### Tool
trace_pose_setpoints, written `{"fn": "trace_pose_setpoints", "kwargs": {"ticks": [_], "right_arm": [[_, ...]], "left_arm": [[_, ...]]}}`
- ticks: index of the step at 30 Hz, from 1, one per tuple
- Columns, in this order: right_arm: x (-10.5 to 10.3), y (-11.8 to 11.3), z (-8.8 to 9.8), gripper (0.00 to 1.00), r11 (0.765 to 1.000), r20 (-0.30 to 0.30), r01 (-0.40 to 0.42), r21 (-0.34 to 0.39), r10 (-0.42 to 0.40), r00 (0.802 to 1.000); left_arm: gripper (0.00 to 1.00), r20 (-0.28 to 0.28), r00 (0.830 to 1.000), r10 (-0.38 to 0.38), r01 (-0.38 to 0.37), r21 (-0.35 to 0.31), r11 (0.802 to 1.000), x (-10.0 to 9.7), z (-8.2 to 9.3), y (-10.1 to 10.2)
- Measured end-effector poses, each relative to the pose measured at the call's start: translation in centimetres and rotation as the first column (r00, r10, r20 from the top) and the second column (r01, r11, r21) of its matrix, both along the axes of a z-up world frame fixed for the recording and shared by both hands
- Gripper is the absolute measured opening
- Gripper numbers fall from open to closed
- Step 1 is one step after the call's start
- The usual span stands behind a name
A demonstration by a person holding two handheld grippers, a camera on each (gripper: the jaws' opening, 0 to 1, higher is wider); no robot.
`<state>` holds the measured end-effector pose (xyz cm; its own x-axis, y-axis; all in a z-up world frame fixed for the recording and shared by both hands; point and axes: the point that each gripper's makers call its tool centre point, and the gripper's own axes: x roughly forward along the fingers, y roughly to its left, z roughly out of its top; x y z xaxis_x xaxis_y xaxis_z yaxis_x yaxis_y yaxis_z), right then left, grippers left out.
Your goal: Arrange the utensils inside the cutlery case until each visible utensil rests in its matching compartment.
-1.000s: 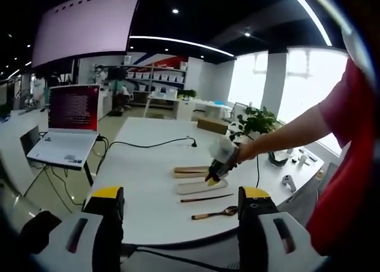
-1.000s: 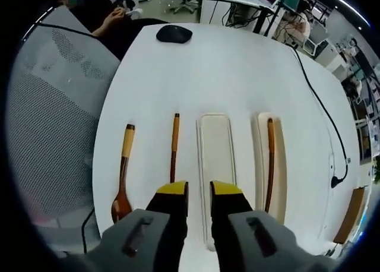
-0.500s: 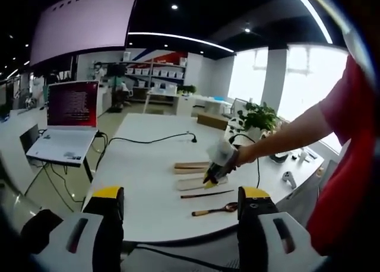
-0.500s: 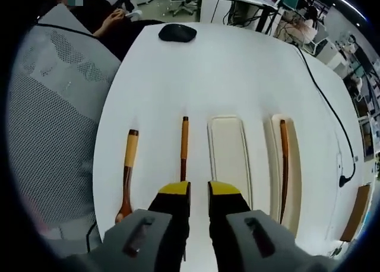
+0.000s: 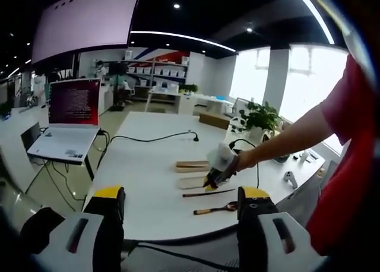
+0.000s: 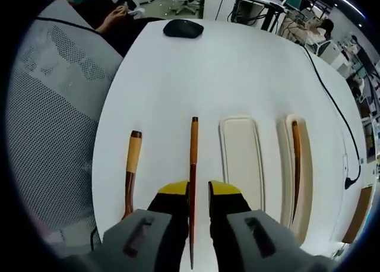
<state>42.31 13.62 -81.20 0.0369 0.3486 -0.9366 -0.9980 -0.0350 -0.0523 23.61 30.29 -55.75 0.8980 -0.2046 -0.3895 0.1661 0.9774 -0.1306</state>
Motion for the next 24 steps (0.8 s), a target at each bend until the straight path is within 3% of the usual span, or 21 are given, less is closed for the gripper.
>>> {"fn": "trace_pose_setpoints", "kwargs": {"ticks": [8, 24], "right_arm": [[-0.4, 0.4, -0.7, 0.07, 1.000, -0.026, 0.020, 0.019, -0.020, 0.999], [-0.5, 0.3, -2.0, 0.06, 0.999, -0.025, -0.014, -0.036, 0.013, 1.000]], "left_arm": [[0.79, -0.006, 1.000, 0.023, -0.023, 0.005, 1.000, -0.4, -0.1, 0.4], [0.79, -0.012, 0.999, 0.038, -0.038, 0.003, 0.999, -0.3, 0.0, 0.1]]}}
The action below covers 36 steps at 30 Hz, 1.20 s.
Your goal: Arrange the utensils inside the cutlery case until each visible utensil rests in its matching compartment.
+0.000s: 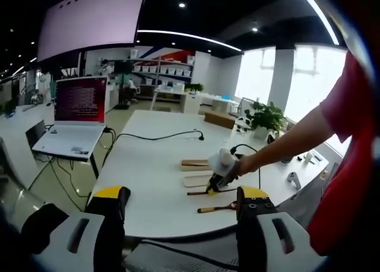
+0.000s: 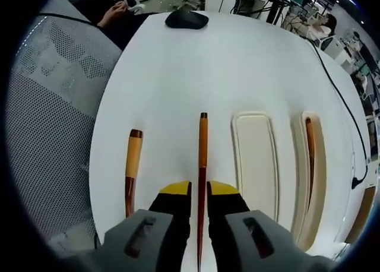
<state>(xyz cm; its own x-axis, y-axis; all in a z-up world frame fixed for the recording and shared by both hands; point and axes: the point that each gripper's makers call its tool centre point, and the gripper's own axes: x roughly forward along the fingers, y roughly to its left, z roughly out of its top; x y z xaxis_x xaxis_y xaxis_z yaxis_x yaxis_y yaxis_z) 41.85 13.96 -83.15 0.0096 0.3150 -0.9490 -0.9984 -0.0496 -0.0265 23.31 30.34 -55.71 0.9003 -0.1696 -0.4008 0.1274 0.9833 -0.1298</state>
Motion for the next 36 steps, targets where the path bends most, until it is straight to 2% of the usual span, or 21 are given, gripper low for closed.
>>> {"fn": "trace_pose_setpoints", "kwargs": {"ticks": [9, 11, 12, 18, 28, 32, 34, 36], "right_arm": [[-0.2, -0.1, 0.2, 0.06, 1.000, -0.008, -0.002, -0.019, 0.002, 1.000], [-0.1, 0.0, 0.2, 0.04, 0.999, -0.016, 0.041, -0.023, -0.042, 0.999], [0.2, -0.1, 0.1, 0.01, 0.999, -0.008, 0.042, -0.025, -0.043, 0.999], [0.3, -0.1, 0.1, 0.01, 0.999, -0.009, 0.033, -0.035, -0.033, 0.999], [0.7, -0.3, -0.1, 0.01, 0.999, -0.029, 0.037, 0.004, -0.037, 0.999], [0.4, -0.2, 0.1, 0.01, 0.999, -0.033, 0.038, -0.002, -0.038, 0.999], [0.3, -0.1, 0.1, 0.01, 0.999, -0.024, 0.028, -0.030, -0.028, 0.999], [0.9, -0.2, 0.2, 0.00, 0.998, 0.013, 0.034, -0.055, -0.033, 0.999]], "left_arm": [[0.78, -0.003, 1.000, 0.000, 0.000, 0.000, 1.000, 0.3, -0.1, -0.1], [0.78, -0.004, 1.000, 0.004, -0.004, -0.005, 1.000, 0.3, -0.2, 0.0], [0.78, -0.004, 1.000, 0.006, -0.006, -0.002, 1.000, 0.2, -0.3, 0.0], [0.77, -0.006, 1.000, 0.012, -0.012, 0.003, 1.000, 0.2, -0.3, 0.1], [0.77, -0.008, 1.000, 0.023, -0.023, -0.010, 1.000, 0.1, -0.8, 0.2], [0.76, -0.001, 1.000, 0.027, -0.027, -0.026, 0.999, 0.2, -0.6, 0.2], [0.76, 0.001, 1.000, 0.024, -0.024, -0.030, 0.999, 0.3, -0.5, 0.2], [0.76, 0.006, 1.000, 0.017, -0.017, -0.017, 1.000, 0.4, -0.2, 0.2]]}}
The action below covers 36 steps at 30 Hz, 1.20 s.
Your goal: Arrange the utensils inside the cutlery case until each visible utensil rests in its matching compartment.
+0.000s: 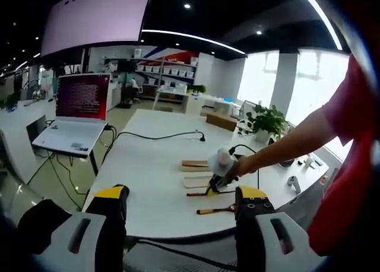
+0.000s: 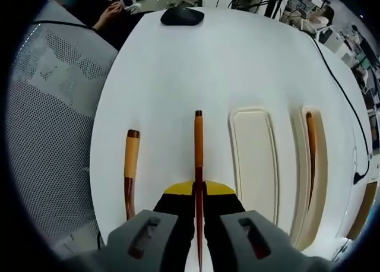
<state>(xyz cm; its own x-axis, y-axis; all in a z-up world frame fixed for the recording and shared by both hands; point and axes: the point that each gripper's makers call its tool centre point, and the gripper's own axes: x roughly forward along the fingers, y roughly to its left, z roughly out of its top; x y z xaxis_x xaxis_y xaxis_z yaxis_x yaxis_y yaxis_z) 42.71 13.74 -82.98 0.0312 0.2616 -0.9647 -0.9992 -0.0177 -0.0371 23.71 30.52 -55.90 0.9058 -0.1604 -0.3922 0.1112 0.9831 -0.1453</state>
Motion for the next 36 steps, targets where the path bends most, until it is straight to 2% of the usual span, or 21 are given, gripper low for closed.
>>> {"fn": "trace_pose_setpoints", "kwargs": {"ticks": [1, 3, 6, 10, 19, 31, 34, 36], "right_arm": [[0.3, 0.2, 0.2, 0.00, 1.000, 0.014, 0.006, 0.014, -0.006, 1.000], [0.3, 0.4, 0.5, 0.00, 1.000, -0.004, 0.013, 0.027, -0.013, 1.000], [0.2, 0.6, 1.4, 0.00, 1.000, 0.011, -0.009, 0.021, 0.009, 1.000], [0.0, 0.8, 2.2, 0.01, 0.999, -0.005, 0.004, 0.038, -0.004, 1.000], [0.9, 0.2, 3.8, 0.01, 0.999, 0.025, -0.008, 0.046, 0.007, 1.000], [0.7, -0.5, 3.7, 0.01, 0.999, 0.021, -0.011, 0.048, 0.010, 1.000], [0.8, -0.5, 3.9, 0.01, 0.999, 0.025, -0.013, 0.050, 0.011, 1.000], [0.9, -0.5, 4.3, 0.01, 0.999, 0.029, -0.020, 0.050, 0.018, 0.999]], "left_arm": [[0.76, 0.001, 1.000, -0.001, 0.001, 0.001, 1.000, 0.0, 0.1, 0.0], [0.76, 0.006, 1.000, -0.002, 0.002, -0.003, 1.000, 0.0, 0.2, 0.1], [0.76, 0.006, 1.000, -0.008, 0.008, 0.008, 1.000, 0.1, 0.3, 0.2], [0.76, 0.012, 1.000, -0.016, 0.016, 0.007, 1.000, 0.1, 0.3, 0.0], [0.76, 0.014, 1.000, -0.024, 0.024, 0.009, 1.000, -0.2, 0.4, -0.3], [0.75, 0.008, 1.000, -0.027, 0.027, 0.015, 1.000, -0.4, 0.3, -0.5], [0.69, -0.002, 0.999, -0.038, 0.038, 0.032, 0.999, -0.4, 0.1, -0.5], [0.70, -0.003, 0.999, -0.041, 0.041, 0.043, 0.998, -0.3, 0.1, -0.6]]}}
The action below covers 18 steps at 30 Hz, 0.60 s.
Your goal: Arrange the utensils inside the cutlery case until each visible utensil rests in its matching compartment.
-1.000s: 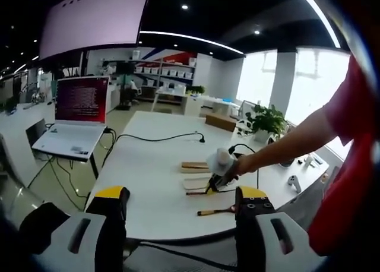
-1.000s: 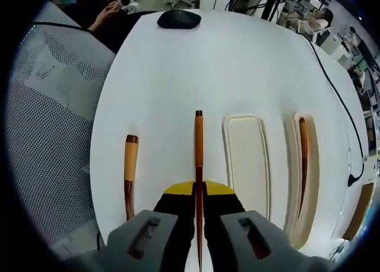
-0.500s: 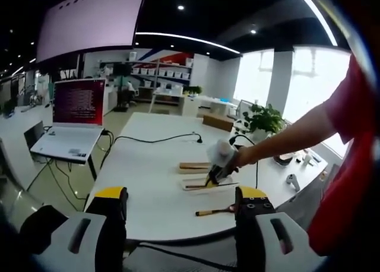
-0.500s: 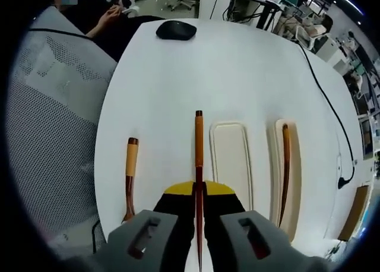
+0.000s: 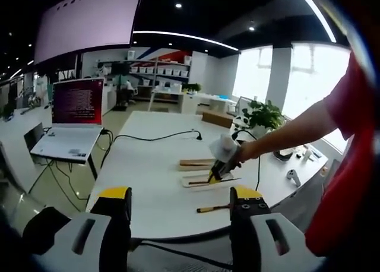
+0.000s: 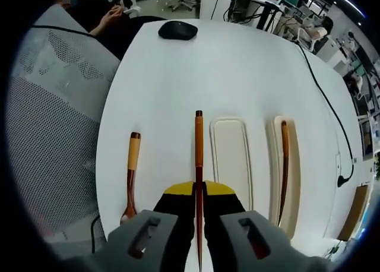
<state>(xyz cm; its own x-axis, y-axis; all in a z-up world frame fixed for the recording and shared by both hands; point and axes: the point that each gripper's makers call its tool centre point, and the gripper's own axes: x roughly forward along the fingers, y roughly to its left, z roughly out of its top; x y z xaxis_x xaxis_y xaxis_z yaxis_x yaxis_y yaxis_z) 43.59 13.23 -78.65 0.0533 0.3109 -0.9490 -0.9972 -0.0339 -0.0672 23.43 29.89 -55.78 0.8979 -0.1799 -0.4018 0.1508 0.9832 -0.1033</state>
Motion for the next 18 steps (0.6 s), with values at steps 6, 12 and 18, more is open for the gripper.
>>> {"fn": "trace_pose_setpoints", "kwargs": {"ticks": [6, 12, 18], "right_arm": [[1.4, 0.6, 2.3, 0.01, 1.000, 0.030, -0.005, 0.024, 0.004, 1.000], [2.7, 0.6, 3.7, 0.01, 0.999, 0.038, 0.006, 0.039, -0.008, 0.999], [3.3, 0.5, 4.4, 0.01, 0.999, 0.049, 0.003, 0.039, -0.004, 0.999]], "left_arm": [[0.73, 0.007, 1.000, -0.007, 0.007, -0.006, 1.000, 0.4, 0.3, -0.2], [0.73, 0.005, 1.000, -0.008, 0.008, -0.008, 1.000, 0.5, 0.2, -0.3], [0.74, 0.007, 1.000, -0.009, 0.009, -0.013, 1.000, 0.5, 0.3, -0.4]]}}
